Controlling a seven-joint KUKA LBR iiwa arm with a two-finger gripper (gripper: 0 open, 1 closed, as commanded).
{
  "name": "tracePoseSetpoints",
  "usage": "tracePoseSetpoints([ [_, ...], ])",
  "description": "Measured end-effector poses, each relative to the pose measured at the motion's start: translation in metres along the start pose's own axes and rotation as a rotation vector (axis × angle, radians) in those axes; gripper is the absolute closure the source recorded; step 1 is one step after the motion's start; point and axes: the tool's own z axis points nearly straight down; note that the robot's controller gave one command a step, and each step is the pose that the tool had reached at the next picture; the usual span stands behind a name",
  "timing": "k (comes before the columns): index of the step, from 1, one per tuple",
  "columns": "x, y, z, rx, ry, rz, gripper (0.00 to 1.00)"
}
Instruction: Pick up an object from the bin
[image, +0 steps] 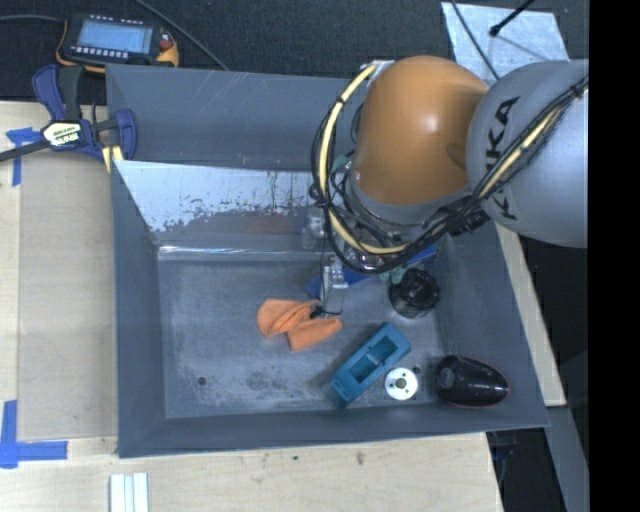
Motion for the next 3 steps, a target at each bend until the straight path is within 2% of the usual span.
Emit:
tracePoseSetpoints([
  [1,-0.001,0.000,-0.005,-0.001,-0.008,0.002,0.00],
  [2,-0.016,-0.027,0.042,-0.002,-0.012,0.093,0.00],
  [3,-0.023,-0.025,0.075,0.001,-0.005,0.070,0.00],
])
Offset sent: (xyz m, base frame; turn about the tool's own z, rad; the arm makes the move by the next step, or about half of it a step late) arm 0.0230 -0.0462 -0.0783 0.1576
